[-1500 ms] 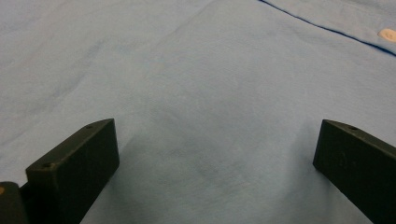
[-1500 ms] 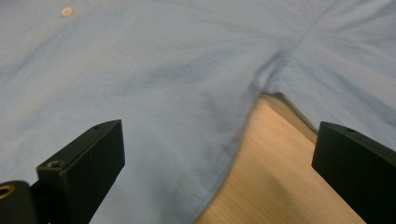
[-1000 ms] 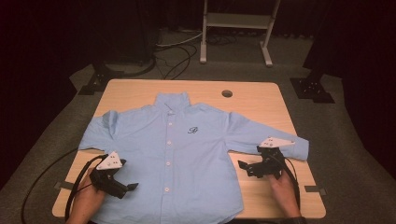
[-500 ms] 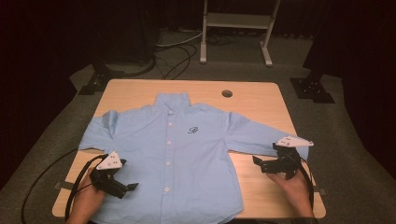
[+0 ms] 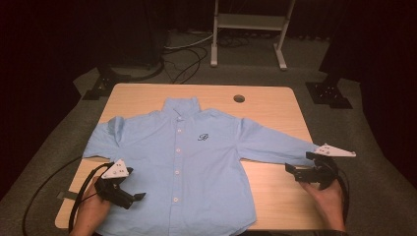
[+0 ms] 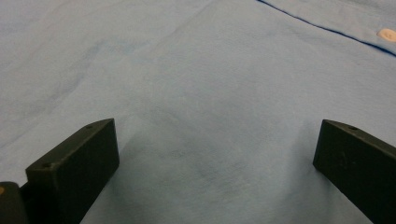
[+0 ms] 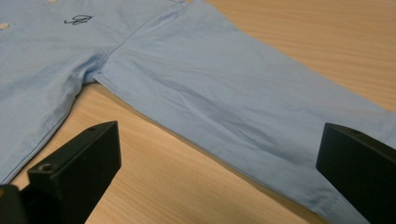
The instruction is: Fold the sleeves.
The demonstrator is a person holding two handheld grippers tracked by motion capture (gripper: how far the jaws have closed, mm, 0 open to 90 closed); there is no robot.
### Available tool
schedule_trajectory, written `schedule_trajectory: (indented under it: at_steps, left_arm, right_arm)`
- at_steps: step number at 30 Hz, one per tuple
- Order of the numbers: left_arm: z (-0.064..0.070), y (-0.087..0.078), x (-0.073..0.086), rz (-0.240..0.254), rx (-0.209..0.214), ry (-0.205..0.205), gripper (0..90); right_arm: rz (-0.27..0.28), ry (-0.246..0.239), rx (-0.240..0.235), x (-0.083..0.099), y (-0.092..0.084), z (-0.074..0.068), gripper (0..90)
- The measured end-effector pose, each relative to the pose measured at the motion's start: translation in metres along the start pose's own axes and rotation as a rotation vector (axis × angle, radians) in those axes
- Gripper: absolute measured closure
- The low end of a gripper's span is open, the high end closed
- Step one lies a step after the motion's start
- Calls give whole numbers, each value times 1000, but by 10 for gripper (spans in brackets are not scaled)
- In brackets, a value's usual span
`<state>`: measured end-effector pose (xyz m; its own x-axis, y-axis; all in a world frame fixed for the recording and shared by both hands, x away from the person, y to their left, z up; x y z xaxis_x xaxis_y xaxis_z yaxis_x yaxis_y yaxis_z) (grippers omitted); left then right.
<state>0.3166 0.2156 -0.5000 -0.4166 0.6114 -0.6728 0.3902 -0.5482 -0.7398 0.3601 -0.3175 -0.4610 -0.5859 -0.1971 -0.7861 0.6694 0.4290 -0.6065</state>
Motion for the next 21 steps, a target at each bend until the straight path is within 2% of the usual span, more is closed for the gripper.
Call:
schedule_trajectory:
  at_steps: [11,16,21]
  left_arm:
    - [0,0,0,-1,1,2,0]
    - [0,0,0,0,1,3,0]
    - [0,0,0,-1,0,2,0]
  right_arm:
    - [-3,66,22,15,-17,26,0]
    - [-14,93,74,20,-21,37,0]
    - [-31,120,103,26,-20,48,0]
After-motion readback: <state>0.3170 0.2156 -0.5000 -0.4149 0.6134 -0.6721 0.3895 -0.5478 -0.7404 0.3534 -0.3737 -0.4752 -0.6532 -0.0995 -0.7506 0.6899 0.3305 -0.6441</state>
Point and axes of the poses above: each handheld gripper's, and its own axes: y roughly forward along the jaws, x roughly out of its underside, z roughly to its right, the point moved 8 cm from there along y, roughly forward along the jaws, and after that the axes turned 3 degrees about -z, right-handed, at the moved point
